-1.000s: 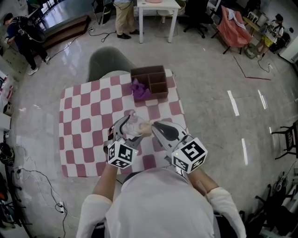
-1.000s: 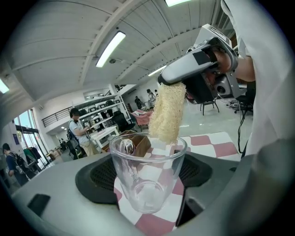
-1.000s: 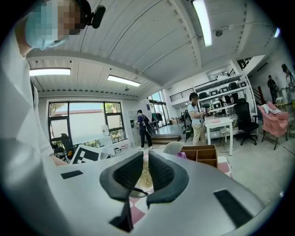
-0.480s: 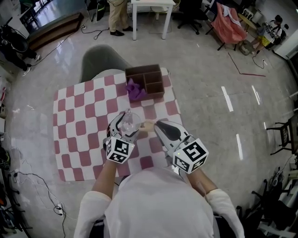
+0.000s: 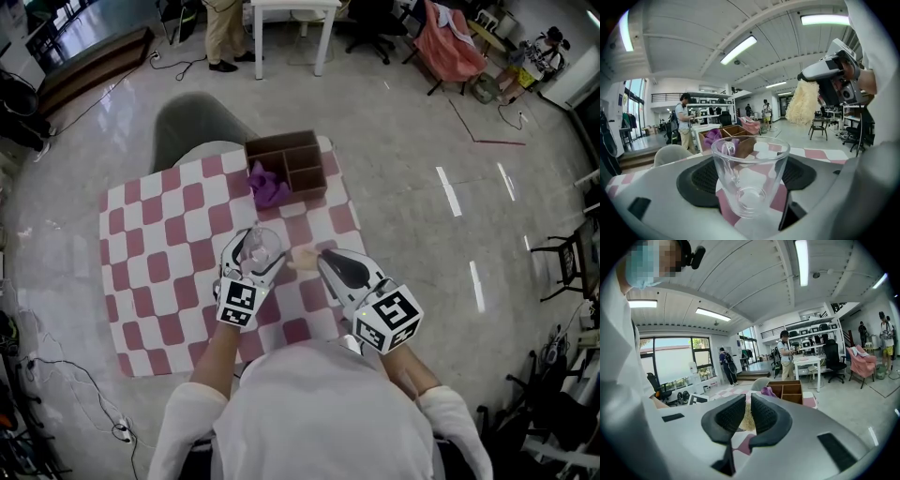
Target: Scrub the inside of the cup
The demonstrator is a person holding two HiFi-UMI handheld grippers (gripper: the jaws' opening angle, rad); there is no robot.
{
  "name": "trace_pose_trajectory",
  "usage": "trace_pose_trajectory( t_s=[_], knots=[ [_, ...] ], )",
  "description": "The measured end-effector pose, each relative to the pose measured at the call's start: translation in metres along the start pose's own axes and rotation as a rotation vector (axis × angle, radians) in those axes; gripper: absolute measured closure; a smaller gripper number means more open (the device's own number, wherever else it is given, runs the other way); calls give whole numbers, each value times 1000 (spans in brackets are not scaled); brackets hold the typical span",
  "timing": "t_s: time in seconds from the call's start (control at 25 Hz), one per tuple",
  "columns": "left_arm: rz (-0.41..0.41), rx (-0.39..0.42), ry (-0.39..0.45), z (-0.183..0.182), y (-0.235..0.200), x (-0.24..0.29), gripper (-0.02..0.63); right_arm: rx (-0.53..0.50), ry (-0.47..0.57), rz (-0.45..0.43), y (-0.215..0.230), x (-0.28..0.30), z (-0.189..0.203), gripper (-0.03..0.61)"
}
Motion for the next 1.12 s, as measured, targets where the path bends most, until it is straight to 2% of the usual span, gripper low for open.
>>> trace_pose_trajectory(
  t_s=[0.44,1.12],
  knots=[
    [20,-48,4,24,4,8,236,14,-5,44,1,-6,8,522],
    [-19,-150,8,42,8,4,236,10,-8,65,1,-13,10,522]
  ],
)
Point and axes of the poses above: the fingertips, and each gripper's own axes: x forward along the fingers, y to its right, z out of its underside, the point moved 7 cm from there along -x, backward along the fingers, and after that the axes turned 10 degrees about x, right-handed, at the moved point
